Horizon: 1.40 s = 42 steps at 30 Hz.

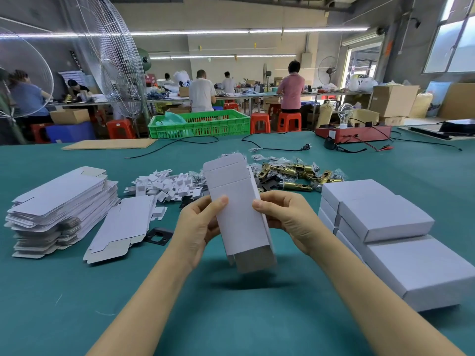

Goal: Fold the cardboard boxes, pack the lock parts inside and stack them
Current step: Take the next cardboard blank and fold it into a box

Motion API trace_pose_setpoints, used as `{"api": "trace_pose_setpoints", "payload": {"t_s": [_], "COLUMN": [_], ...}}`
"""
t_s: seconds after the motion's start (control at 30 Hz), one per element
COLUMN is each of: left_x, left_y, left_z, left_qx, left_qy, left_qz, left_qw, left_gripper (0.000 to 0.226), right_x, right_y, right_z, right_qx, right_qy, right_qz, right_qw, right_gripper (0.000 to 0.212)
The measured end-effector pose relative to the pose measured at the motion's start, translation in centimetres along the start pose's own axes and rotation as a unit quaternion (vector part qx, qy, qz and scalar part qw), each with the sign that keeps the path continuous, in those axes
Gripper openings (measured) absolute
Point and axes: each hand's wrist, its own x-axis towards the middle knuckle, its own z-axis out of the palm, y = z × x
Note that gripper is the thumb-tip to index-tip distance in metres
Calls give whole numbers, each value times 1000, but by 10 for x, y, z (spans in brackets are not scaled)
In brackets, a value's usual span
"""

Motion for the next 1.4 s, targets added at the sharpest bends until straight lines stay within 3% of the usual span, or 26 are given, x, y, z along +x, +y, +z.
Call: {"api": "trace_pose_setpoints", "payload": {"t_s": [0.23,0.53,0.6,0.67,0.77,0.93,1.03,1.13,1.27,1.33,1.4], "left_x": [-4,-7,-6,-5,-3,-8,-15,-22,-23,-20,-19], "left_y": [7,13,11,8,3,-1,-1,3,8,6,5], "left_z": [5,12,14,17,20,29,40,50,51,46,41], "left_qx": [24,78,87,81,79,110,140,128,101,118,153], "left_qy": [-6,-48,-11,54,149,220,200,130,103,127,123], "left_qz": [26,6,5,10,16,42,67,99,113,132,133], "left_qw": [999,996,996,995,986,968,968,978,983,976,971], "left_gripper": [21,49,43,29,22,31,30,42,32,9,14], "right_x": [-2,-3,-3,-4,-11,-21,-22,-18,-12,-8,-6], "right_y": [-11,-15,-12,-8,-2,17,17,12,3,-5,-10], "right_z": [3,7,14,22,40,65,64,57,42,31,25], "right_qx": [5,14,-68,-238,-419,-535,-457,-358,-252,-148,-67], "right_qy": [-17,20,70,124,72,19,40,98,151,118,63], "right_qz": [-18,-33,-43,-92,-177,-156,-170,-165,-147,-115,-99], "right_qw": [1000,999,994,959,888,830,872,914,945,975,991], "right_gripper": [40,31,28,36,62,83,84,77,26,21,22]}}
